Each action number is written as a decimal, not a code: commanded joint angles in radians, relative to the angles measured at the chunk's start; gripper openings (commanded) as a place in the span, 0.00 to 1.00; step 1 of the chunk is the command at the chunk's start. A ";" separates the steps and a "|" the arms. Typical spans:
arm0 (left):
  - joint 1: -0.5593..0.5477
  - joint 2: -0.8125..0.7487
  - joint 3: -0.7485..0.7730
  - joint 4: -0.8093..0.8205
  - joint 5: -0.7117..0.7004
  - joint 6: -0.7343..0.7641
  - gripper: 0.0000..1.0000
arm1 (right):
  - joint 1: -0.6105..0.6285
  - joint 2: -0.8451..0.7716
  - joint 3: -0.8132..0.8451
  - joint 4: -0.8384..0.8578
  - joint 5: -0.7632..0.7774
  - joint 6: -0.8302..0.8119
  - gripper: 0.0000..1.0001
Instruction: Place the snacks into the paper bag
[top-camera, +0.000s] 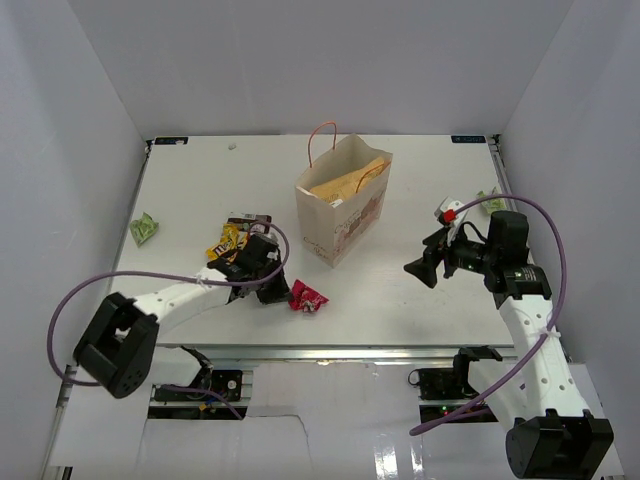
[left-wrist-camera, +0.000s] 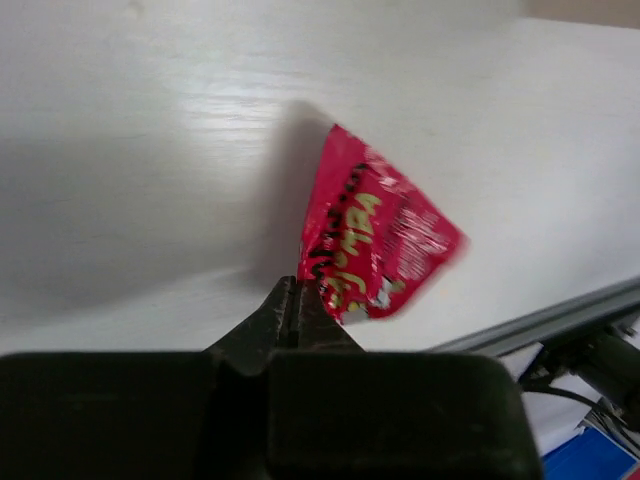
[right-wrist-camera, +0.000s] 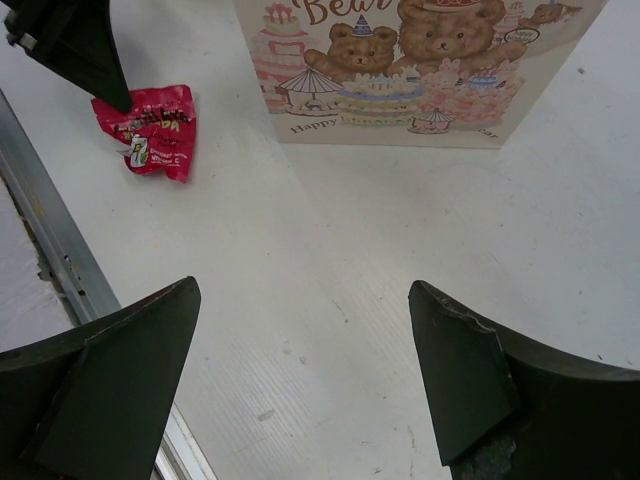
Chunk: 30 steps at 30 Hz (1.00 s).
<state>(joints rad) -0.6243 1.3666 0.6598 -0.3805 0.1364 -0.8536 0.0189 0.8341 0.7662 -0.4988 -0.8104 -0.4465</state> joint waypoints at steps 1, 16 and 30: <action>-0.005 -0.238 0.020 0.075 0.014 0.068 0.00 | -0.007 -0.023 -0.001 0.005 -0.026 0.000 0.90; 0.000 -0.367 0.553 0.120 -0.092 0.266 0.00 | -0.065 -0.017 0.071 0.046 0.155 0.024 0.90; -0.002 0.098 0.871 0.145 -0.258 0.472 0.10 | -0.096 -0.001 0.065 0.095 0.304 0.177 0.90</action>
<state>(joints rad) -0.6239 1.4593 1.4456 -0.2256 -0.0914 -0.4507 -0.0692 0.8547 0.8196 -0.4431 -0.5274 -0.2958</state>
